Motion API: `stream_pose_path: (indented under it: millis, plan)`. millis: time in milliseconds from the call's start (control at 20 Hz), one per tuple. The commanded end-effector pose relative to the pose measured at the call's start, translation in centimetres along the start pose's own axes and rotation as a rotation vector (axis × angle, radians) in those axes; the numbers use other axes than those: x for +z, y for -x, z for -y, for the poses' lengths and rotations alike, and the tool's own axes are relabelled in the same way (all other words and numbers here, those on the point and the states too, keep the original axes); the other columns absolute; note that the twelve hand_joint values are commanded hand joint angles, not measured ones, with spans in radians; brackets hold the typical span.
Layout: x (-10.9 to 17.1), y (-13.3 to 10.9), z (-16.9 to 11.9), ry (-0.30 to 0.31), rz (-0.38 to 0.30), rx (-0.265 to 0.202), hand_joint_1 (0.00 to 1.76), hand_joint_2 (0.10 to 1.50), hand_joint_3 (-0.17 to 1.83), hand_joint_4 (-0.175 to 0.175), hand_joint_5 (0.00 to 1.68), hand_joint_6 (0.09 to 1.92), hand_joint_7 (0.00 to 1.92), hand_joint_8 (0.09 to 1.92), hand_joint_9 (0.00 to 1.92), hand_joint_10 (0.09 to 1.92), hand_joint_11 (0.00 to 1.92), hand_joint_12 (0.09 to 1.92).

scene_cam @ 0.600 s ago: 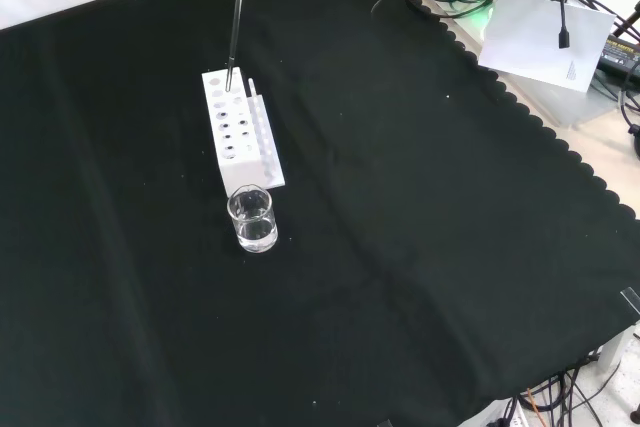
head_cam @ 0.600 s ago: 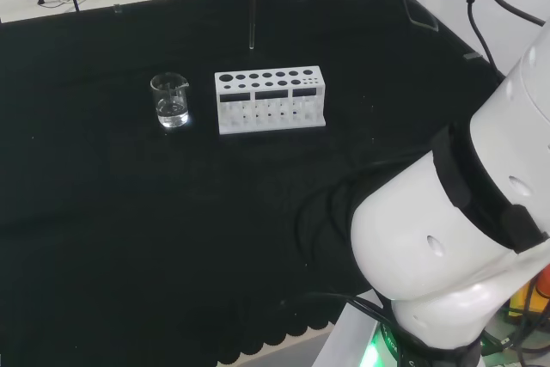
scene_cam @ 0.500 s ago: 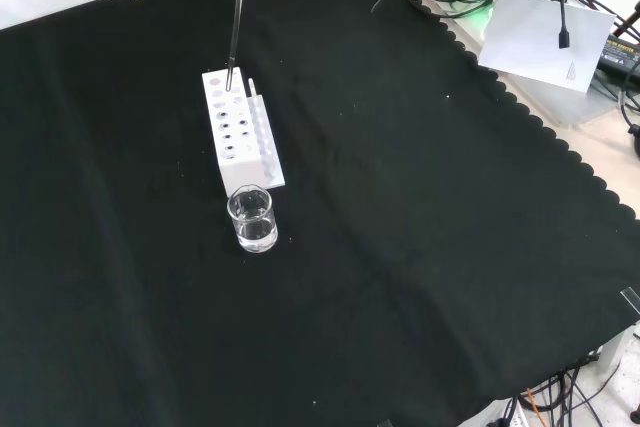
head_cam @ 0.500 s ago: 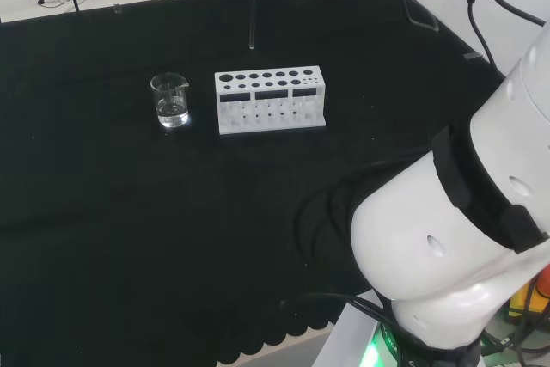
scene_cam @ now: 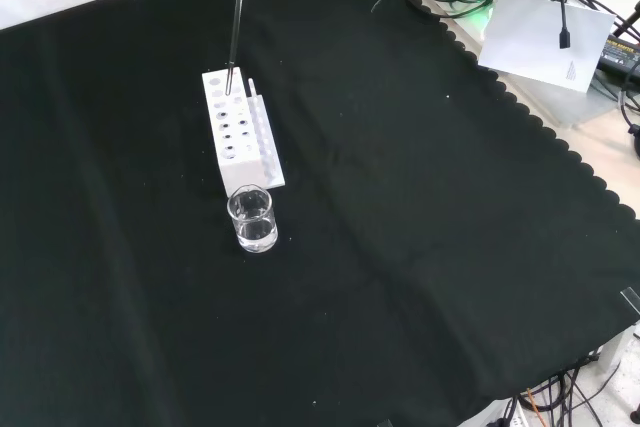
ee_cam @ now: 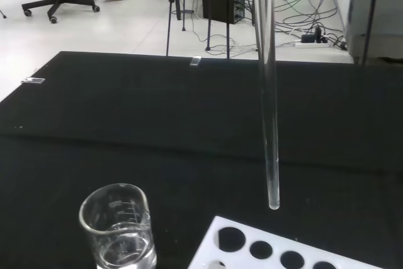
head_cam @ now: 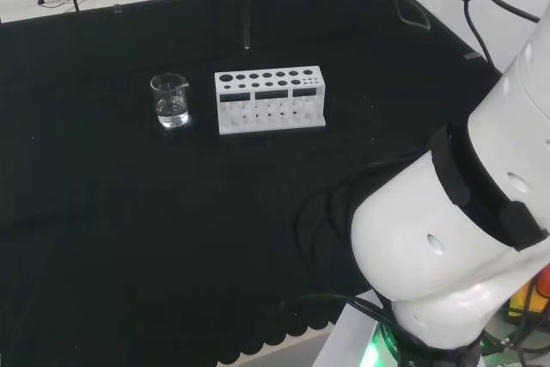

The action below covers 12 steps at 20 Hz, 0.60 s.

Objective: Stir in the beaker to the left of the white test tube rack with the glass rod.

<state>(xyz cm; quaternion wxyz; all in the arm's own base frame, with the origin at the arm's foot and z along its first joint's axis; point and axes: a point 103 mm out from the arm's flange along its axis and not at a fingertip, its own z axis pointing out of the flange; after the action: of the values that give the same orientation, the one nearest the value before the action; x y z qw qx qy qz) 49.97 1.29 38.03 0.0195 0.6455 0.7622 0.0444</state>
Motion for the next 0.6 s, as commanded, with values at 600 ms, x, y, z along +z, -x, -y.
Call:
stream_pose_path:
  millis: [600]
  plan:
    - [-2.6, -8.3, -2.1, 0.006, -0.035, -0.163, 1.3, 1.13, -0.17, -0.175, 1.26, 0.25, 1.1, 1.16, 1.63, 0.93, 1.64, 0.72]
